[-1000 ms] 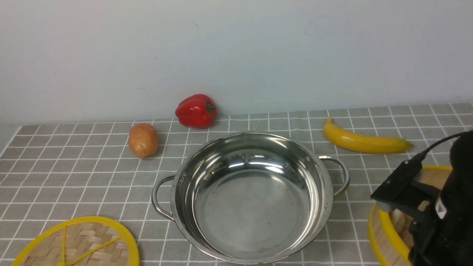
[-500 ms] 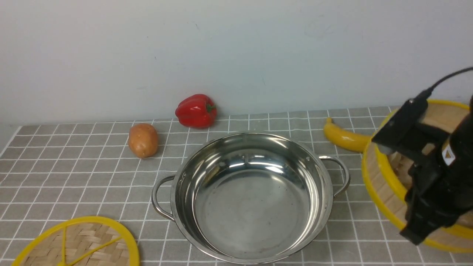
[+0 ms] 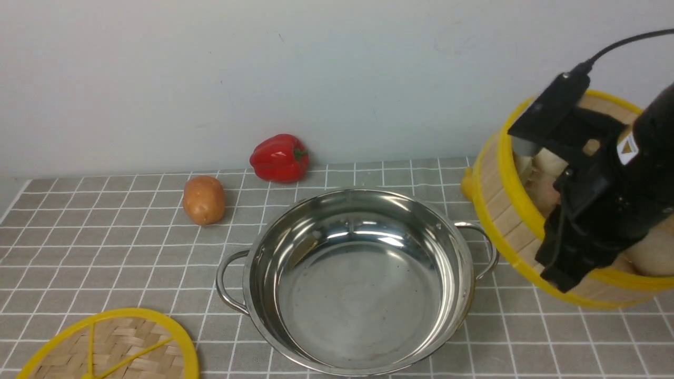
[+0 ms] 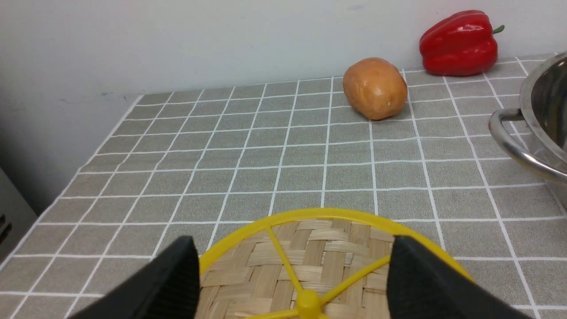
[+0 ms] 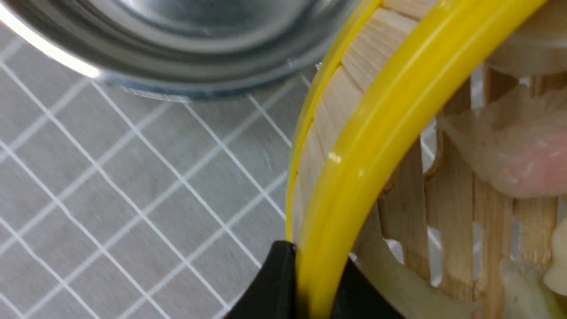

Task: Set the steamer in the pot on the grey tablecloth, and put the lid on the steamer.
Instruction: 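Place the bamboo steamer basket of food into the steel pot with the right gripper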

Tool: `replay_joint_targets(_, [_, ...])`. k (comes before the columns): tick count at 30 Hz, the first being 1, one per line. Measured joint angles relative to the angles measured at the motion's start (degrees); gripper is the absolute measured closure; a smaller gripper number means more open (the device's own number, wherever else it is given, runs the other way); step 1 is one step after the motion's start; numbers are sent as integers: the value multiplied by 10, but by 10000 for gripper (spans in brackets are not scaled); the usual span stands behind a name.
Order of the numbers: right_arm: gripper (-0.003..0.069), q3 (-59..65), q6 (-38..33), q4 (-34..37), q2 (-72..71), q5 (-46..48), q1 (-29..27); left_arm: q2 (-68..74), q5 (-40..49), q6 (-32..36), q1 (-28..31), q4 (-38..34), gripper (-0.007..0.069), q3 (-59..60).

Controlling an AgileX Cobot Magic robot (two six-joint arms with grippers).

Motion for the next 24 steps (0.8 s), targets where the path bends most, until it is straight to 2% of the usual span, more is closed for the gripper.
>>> replay_joint_targets(4, [591, -33, -39, 9, 28, 0, 20, 0, 0, 0, 0, 0, 99, 0])
replay_joint_targets(8, [591, -64, -68, 4, 67, 0, 65, 0, 0, 0, 0, 0, 99, 0])
replay_joint_targets(9, [591, -84, -75, -2, 93, 0, 97, 0, 0, 0, 0, 0, 99, 0])
replay_joint_targets(13, [591, -112, -87, -38, 135, 0, 147, 0, 0, 0, 0, 0, 99, 0])
replay_joint_targets(19, [591, -156, -93, -93, 186, -1, 200, 0, 0, 0, 0, 0, 99, 0])
replay_joint_targets(24, [591, -180, -109, -99, 228, -2, 228, 0, 0, 0, 0, 0, 99, 0])
